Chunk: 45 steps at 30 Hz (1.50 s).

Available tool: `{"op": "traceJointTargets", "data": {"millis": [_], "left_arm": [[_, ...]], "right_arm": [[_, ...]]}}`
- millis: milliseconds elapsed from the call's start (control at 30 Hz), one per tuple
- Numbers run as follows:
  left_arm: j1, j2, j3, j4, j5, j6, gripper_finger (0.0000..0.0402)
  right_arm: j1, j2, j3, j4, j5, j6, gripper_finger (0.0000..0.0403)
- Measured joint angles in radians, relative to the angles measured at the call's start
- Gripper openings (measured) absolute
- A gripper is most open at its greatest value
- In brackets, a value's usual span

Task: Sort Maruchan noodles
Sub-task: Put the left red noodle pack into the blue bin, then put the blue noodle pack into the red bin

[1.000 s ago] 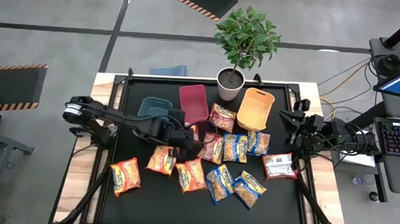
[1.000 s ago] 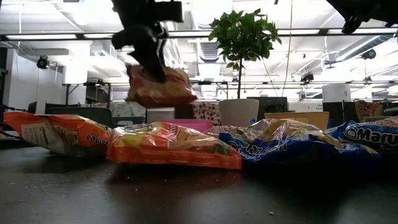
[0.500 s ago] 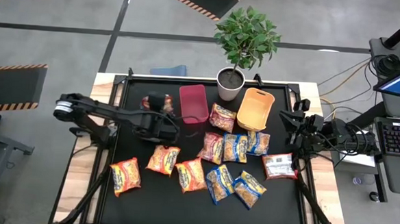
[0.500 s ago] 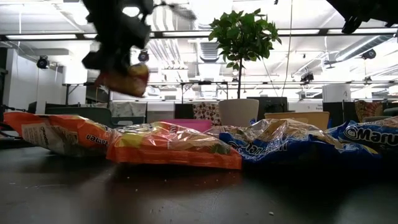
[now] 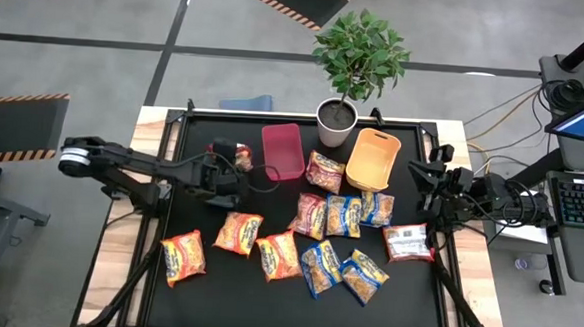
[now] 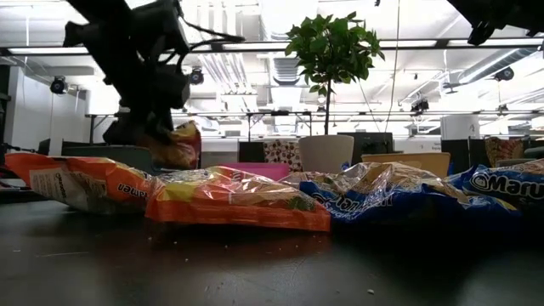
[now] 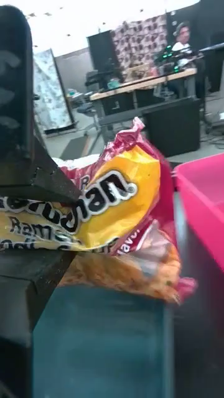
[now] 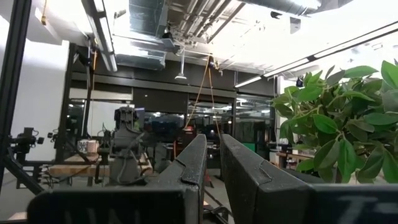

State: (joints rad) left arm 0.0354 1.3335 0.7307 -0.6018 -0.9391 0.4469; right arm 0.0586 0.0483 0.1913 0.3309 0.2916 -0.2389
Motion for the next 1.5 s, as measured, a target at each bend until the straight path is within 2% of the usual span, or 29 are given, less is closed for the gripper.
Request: {"op": "traceJointTargets", "data": {"millis": [467,700,767,1000,1100,1200,1500], "left_arm": [[0.052,0.001,-0.029,0.005,0.049,-0.05,0.0079],[0.047,-0.011,0.05,-0.024,0.067,-0.184,0.0079],[0.041,-0.014,0.105,-0.062,0.148,-0.249,0.0079],[0.014,-0.021,0.296,-0.116,0.654,-0.555,0.0079],[-0.024,-0.021,0.338,-0.117,0.796,-0.715,0.0079],[-0.093,-0.021,0.356,-0.121,0.876,-0.812,0.0079],[-0.352,-0.021,0.355,-0.133,0.898,-1.079,0.0079]], "right_arm": [[0.0,0.0,0.0,-0.001,0.025,-0.009,0.0038],[0.0,0.0,0.0,-0.001,0.025,-0.009,0.0038],[0.0,0.0,0.0,-0.001,0.025,-0.009,0.0038],[0.0,0.0,0.0,-0.001,0.025,-0.008,0.0038],[0.0,0.0,0.0,-0.001,0.025,-0.005,0.0038],[0.0,0.0,0.0,0.0,0.025,0.005,0.0038],[0.0,0.0,0.0,0.004,0.024,0.02,0.0038]]}}
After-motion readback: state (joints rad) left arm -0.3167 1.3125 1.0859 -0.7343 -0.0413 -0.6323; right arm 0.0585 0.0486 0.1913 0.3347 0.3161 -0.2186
